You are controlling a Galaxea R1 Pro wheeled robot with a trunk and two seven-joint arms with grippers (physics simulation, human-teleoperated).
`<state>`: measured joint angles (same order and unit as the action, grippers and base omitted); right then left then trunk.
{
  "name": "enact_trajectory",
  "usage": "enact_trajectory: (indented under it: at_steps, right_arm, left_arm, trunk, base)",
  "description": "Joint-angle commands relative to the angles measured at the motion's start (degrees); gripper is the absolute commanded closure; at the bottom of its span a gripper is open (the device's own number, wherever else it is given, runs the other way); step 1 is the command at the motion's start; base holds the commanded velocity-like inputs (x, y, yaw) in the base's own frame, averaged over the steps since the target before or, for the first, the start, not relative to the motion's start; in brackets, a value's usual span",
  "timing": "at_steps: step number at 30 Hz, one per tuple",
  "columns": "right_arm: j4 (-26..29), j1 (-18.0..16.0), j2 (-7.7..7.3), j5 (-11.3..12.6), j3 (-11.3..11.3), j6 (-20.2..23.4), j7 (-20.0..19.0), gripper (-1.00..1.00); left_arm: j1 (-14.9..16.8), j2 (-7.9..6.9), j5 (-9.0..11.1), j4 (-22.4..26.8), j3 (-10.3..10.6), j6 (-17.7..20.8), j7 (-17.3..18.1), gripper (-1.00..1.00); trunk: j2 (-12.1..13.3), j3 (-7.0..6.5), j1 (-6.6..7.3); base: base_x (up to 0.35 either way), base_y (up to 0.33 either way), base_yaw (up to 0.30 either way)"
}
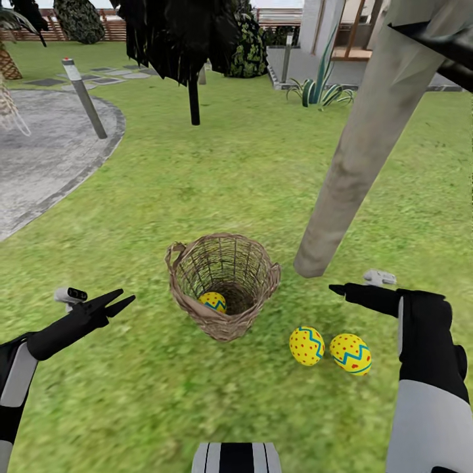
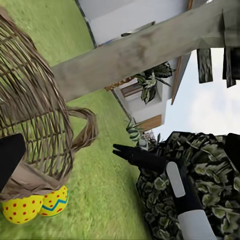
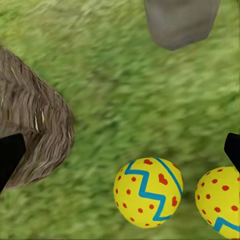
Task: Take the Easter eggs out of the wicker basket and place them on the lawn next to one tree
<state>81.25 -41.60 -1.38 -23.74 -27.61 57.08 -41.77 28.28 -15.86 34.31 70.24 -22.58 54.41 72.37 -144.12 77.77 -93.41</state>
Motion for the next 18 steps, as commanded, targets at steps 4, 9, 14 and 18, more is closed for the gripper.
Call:
enact_trajectory:
  at_steps: [4, 9, 14, 18]
  right_arm:
    - [0.0, 0.0, -0.2, -0.6, -1.3, 0.3, -11.6, -1.0]
    - [0.0, 0.0, -0.21, -0.6, -3.7, 0.3, -16.0, -1.0]
    - [0.0, -0.1, -0.21, -0.6, -3.9, 0.3, -19.0, -1.0]
    - [0.0, -0.1, -0.33, -0.6, -4.2, 0.2, -19.2, -1.0]
  left_arm:
    - [0.0, -0.09, 0.1, 0.0, 0.0, 0.4, 0.0, -1.0]
    - [0.0, -0.21, 0.1, 0.0, 0.0, 0.5, 0.0, -1.0]
    - [0.0, -0.3, 0.1, 0.0, 0.0, 0.5, -0.1, -1.0]
    - [0.0, -0.31, 0.1, 0.0, 0.0, 0.5, -0.1, -1.0]
  trunk:
    - [0.0, -0.85, 0.11]
    - [0.1, -1.96, 0.24]
    - [0.2, -3.07, 0.37]
    - [0.2, -3.95, 0.47]
  base:
    - [0.0, 0.0, 0.0]
    - [0.0, 0.0, 0.0]
    - [0.0, 0.0, 0.0]
    - [0.0, 0.0, 0.0]
